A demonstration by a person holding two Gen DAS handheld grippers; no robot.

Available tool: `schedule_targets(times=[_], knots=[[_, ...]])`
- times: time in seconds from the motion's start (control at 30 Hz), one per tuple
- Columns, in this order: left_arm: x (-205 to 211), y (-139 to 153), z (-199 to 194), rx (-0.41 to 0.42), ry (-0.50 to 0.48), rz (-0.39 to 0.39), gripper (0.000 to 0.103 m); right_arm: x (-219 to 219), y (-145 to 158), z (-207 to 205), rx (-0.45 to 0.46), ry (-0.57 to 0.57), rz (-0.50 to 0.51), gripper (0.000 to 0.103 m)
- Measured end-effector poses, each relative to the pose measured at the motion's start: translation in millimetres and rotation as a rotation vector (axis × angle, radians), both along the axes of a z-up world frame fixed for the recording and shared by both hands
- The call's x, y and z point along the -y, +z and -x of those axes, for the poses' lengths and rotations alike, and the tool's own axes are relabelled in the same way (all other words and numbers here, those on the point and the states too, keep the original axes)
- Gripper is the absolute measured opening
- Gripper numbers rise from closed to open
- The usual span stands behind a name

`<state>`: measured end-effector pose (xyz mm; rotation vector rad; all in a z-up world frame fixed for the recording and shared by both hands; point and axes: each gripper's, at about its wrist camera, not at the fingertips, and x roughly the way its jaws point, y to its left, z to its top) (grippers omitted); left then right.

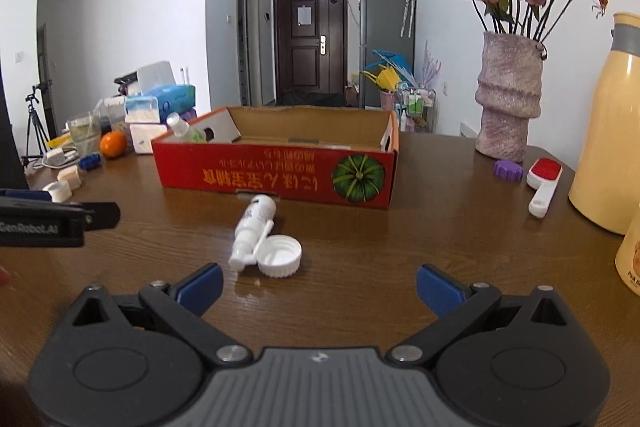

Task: Organize rigid objects
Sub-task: 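Move the right tool to the white cap and grasp it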

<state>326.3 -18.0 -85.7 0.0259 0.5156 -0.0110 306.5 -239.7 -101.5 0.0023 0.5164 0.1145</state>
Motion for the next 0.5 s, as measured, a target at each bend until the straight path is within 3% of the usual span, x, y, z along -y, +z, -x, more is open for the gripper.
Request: schedule_targets(times=[0.23,0.5], knots=[[-7.7,-4.8,-3.8,-0.007,0.008,0.012,0.103,-8.9,-4.1,-12.2,-0.002,-0.005,0.035,0.103],[-21.2,-7.4,-10.1,-0.023,0.047,0.022,0.103,-16.6,-19.7,-44.3,-0.074,-0.006,0.092,0.101]])
